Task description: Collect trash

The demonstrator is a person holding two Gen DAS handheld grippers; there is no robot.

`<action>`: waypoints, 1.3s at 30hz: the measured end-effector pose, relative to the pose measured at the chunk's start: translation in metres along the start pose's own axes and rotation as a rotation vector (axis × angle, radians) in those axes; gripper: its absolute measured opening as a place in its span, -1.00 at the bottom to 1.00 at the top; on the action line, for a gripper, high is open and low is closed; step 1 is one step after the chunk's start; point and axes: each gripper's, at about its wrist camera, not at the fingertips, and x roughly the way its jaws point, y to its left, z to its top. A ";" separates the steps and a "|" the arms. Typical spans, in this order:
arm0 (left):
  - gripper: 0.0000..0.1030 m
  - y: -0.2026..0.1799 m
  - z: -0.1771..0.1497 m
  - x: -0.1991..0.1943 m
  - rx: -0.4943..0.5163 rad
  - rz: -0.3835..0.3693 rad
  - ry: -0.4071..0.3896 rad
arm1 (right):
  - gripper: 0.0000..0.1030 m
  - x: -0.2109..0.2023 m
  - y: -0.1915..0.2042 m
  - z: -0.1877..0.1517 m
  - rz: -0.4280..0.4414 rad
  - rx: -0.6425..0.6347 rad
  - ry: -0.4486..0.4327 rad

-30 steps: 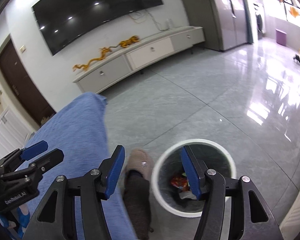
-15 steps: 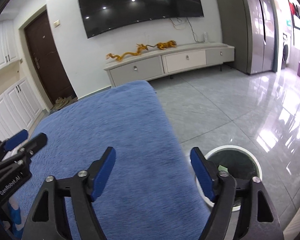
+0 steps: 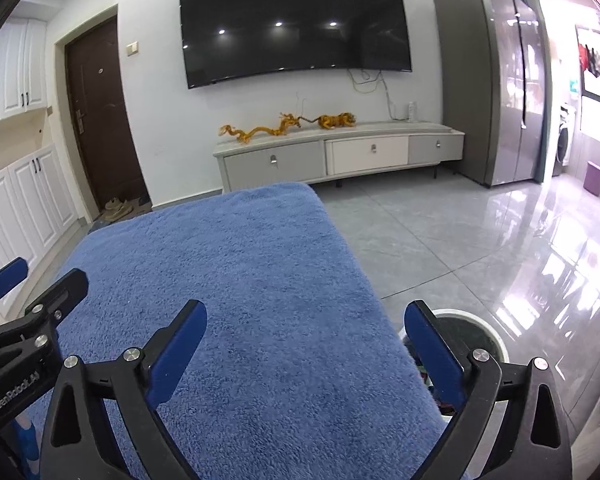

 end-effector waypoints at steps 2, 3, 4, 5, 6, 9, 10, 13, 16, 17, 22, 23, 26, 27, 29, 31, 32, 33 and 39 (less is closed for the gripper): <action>0.85 -0.003 0.000 -0.002 0.004 0.001 -0.003 | 0.90 -0.001 -0.004 0.000 -0.009 0.012 -0.001; 0.85 -0.004 0.000 -0.002 0.004 0.002 -0.005 | 0.90 -0.002 -0.008 -0.001 -0.014 0.021 0.000; 0.85 -0.004 -0.002 -0.005 0.003 0.004 -0.006 | 0.90 -0.002 -0.012 -0.001 -0.023 0.032 -0.002; 0.85 -0.004 -0.003 -0.005 0.002 0.004 -0.007 | 0.90 -0.002 -0.014 -0.002 -0.030 0.039 -0.004; 0.86 -0.005 -0.003 -0.005 0.001 0.002 -0.006 | 0.90 -0.002 -0.017 -0.003 -0.038 0.044 -0.005; 0.86 -0.007 -0.004 -0.004 0.002 -0.006 -0.002 | 0.91 -0.003 -0.025 -0.006 -0.063 0.060 -0.008; 0.86 -0.008 -0.004 -0.005 0.004 -0.008 -0.002 | 0.91 -0.003 -0.029 -0.007 -0.074 0.068 -0.011; 0.87 -0.016 -0.005 -0.006 0.013 -0.022 -0.002 | 0.91 -0.002 -0.040 -0.007 -0.103 0.080 -0.014; 0.87 -0.028 -0.005 -0.006 0.026 -0.045 0.003 | 0.91 -0.003 -0.051 -0.008 -0.139 0.081 -0.019; 0.87 -0.033 -0.005 -0.005 0.029 -0.053 0.007 | 0.91 -0.003 -0.054 -0.008 -0.151 0.081 -0.021; 0.88 -0.063 0.001 0.004 0.061 -0.096 0.020 | 0.91 -0.005 -0.077 -0.004 -0.226 0.092 -0.032; 0.88 -0.067 0.002 0.005 0.066 -0.102 0.022 | 0.91 -0.005 -0.081 -0.003 -0.240 0.096 -0.034; 0.88 -0.087 0.008 0.014 0.086 -0.126 0.026 | 0.91 -0.005 -0.097 0.000 -0.285 0.111 -0.040; 0.88 -0.092 0.009 0.017 0.092 -0.132 0.028 | 0.91 -0.005 -0.105 0.002 -0.306 0.116 -0.041; 0.88 -0.100 0.011 0.023 0.098 -0.142 0.032 | 0.91 -0.003 -0.114 0.004 -0.330 0.122 -0.040; 0.88 -0.108 0.013 0.029 0.098 -0.155 0.041 | 0.91 0.000 -0.123 0.006 -0.353 0.127 -0.034; 0.88 -0.110 0.013 0.031 0.098 -0.161 0.043 | 0.91 0.001 -0.126 0.006 -0.361 0.131 -0.028; 0.88 -0.114 0.014 0.034 0.099 -0.163 0.043 | 0.91 0.003 -0.129 0.006 -0.370 0.135 -0.025; 0.96 -0.125 0.018 0.047 0.105 -0.170 0.050 | 0.91 0.011 -0.140 0.007 -0.402 0.132 -0.013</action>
